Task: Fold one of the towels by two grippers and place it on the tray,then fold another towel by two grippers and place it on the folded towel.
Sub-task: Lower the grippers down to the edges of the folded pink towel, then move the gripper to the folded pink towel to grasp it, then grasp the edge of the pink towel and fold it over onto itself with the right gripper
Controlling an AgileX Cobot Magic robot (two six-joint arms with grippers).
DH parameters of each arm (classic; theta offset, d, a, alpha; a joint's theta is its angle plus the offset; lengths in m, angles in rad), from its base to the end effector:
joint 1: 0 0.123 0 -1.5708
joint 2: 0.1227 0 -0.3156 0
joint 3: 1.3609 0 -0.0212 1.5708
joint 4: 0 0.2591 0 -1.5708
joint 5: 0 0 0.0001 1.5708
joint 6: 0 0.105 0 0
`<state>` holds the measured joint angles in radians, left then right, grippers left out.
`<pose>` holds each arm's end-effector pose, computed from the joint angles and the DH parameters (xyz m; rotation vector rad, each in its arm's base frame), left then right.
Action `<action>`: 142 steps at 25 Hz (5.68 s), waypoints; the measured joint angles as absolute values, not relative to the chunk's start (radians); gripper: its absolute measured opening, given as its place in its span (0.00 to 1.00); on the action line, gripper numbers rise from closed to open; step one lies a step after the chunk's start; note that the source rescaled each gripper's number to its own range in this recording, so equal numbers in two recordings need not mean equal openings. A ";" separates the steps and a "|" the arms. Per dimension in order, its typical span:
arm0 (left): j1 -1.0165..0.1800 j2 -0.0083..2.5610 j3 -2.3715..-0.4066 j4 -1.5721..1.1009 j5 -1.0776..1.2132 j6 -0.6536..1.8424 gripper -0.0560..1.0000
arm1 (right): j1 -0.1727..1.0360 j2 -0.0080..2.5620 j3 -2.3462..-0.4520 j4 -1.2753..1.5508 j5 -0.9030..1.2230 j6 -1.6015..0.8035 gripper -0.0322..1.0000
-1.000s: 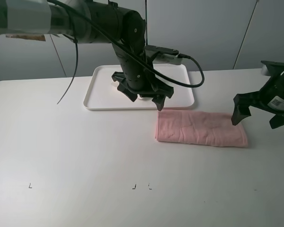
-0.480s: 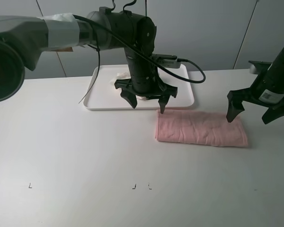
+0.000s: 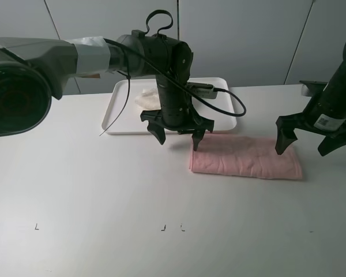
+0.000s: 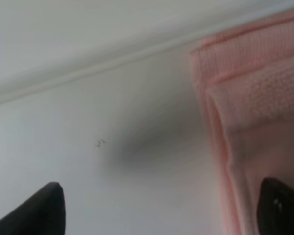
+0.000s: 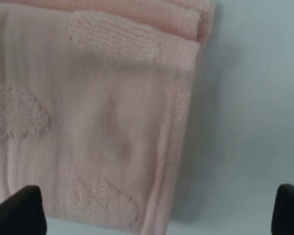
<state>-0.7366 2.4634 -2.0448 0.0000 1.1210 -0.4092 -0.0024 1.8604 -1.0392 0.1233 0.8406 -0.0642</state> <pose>0.3943 -0.3576 0.1209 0.4955 2.9999 -0.0977 0.3330 0.0088 0.1498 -0.0324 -3.1374 -0.1440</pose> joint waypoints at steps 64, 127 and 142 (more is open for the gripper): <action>-0.737 2.498 -2.054 0.000 1.143 -0.394 0.99 | -0.031 2.017 -1.050 0.301 0.741 -0.144 0.35; -0.725 2.498 -2.054 -0.055 1.151 -0.355 0.99 | 0.105 1.911 -0.834 1.344 0.740 -0.844 0.08; -0.609 2.370 -2.054 -0.158 1.124 -0.270 0.99 | 0.107 1.911 -0.834 1.373 0.730 -0.870 0.08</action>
